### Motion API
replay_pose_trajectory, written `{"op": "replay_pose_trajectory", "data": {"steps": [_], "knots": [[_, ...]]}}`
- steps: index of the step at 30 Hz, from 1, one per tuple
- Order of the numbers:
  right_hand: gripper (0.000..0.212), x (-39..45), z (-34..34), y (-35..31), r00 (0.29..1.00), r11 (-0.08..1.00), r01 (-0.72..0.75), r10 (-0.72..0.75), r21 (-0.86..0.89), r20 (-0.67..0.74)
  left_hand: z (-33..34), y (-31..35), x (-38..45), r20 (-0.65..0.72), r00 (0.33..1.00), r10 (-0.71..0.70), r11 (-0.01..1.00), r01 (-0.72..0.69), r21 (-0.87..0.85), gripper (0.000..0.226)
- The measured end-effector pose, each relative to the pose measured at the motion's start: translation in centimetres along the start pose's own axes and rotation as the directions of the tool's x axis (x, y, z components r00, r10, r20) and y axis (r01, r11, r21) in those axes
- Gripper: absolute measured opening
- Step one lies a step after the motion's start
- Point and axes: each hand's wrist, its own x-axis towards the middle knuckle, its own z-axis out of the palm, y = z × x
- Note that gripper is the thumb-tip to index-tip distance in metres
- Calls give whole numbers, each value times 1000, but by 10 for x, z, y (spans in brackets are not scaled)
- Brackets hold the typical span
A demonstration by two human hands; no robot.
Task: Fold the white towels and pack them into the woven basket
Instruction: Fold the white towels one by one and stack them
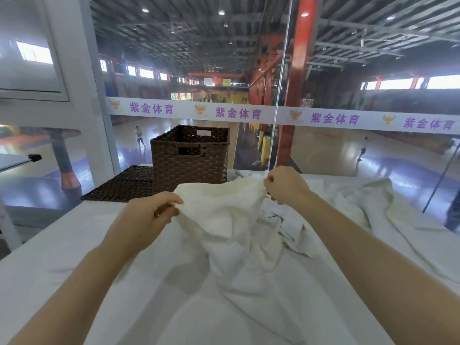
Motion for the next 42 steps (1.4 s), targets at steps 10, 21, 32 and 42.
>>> {"op": "replay_pose_trajectory", "data": {"steps": [10,21,32,42], "knots": [[8,-10,-38,20,976,1000,9,-7,-7,219,-7,21,22,105,994,-11,972,36,-234,11],[29,-14,-36,28,817,970,235,-228,55,529,-22,17,42,111,993,-37,999,33,36,19],[28,-28,-46,29,859,912,349,-219,-217,462,-40,17,49,69,997,-30,997,25,73,16],[32,-63,-72,2,700,736,663,-675,140,233,-81,1,68,-52,996,-70,997,68,-43,19]]}}
